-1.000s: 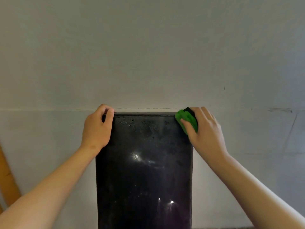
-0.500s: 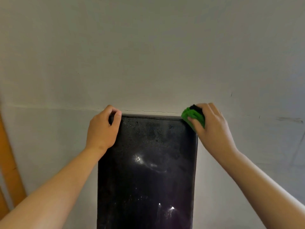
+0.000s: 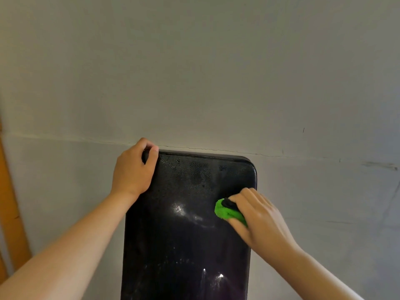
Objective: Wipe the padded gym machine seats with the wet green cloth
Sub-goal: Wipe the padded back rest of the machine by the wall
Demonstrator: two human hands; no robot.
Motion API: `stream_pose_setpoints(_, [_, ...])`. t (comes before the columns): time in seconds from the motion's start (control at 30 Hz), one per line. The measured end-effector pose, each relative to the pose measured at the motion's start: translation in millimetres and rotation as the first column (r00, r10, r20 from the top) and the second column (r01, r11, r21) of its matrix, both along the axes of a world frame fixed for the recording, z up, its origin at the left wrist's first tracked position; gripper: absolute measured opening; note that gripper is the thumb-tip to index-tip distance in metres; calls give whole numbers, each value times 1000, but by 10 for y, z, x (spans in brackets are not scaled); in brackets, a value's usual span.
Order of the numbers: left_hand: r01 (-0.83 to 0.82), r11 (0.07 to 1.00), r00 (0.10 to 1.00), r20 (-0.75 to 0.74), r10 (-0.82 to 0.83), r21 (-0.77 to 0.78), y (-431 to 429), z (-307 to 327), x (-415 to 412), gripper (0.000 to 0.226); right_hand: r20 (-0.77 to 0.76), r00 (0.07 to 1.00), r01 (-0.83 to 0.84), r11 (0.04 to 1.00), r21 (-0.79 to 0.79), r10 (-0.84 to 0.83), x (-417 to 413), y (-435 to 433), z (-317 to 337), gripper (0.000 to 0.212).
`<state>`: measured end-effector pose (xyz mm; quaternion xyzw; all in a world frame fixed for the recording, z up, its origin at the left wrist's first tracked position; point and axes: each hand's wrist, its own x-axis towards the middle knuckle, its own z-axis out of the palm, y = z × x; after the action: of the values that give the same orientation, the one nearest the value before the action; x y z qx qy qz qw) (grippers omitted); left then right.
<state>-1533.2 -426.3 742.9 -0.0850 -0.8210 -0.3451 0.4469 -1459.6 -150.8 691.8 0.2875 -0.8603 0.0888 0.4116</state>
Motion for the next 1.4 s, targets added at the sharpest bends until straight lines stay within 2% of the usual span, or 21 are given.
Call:
stream_pose_setpoints(0.1, [-11,1000,1000,4,11,-3,-5,2,7,16,-41,998,40,999,-34,-41,-52,0,214,39])
stream_pose_setpoints(0.2, [-15,1000,1000,11,15,3,-14,-3,3,17,-62,996,63,992,-106,-70,-130,-26,457,42])
stream_pose_setpoints(0.33, [-9,1000,1000,5,9,12,-5,1,9,18,-39,996,66,962,-266,-79,-222,-106,763,32])
stream_pose_setpoints(0.4, [-9,1000,1000,3,9,13,-5,5,15,19,7,998,56,941,-334,-57,-243,-167,816,34])
stream_pose_setpoints(0.53, [-8,1000,1000,1,8,20,1,4,14,19,41,999,46,922,-386,-33,-257,-203,763,30])
stream_pose_setpoints(0.7, [-21,999,1000,16,20,27,15,6,26,18,35,999,-18,949,-315,31,-182,-201,547,31])
stream_pose_setpoints(0.9, [-24,1000,1000,7,24,15,11,10,24,17,-41,997,-65,997,-29,64,-96,-168,181,35])
stream_pose_setpoints(1.03, [-26,1000,1000,17,26,16,-1,-2,18,17,-83,995,-74,990,-120,64,-176,-194,367,36])
stream_pose_setpoints(1.13, [-18,1000,1000,22,17,23,3,3,24,18,-103,994,-50,976,-211,29,-242,-298,624,27])
stream_pose_setpoints(1.27, [-5,999,1000,26,4,34,10,13,36,18,-20,1000,-2,942,-337,-5,-375,-369,901,26])
stream_pose_setpoints(1.4, [-9,999,1000,22,7,49,15,24,26,17,-30,999,-29,932,-361,19,-368,-405,828,26])
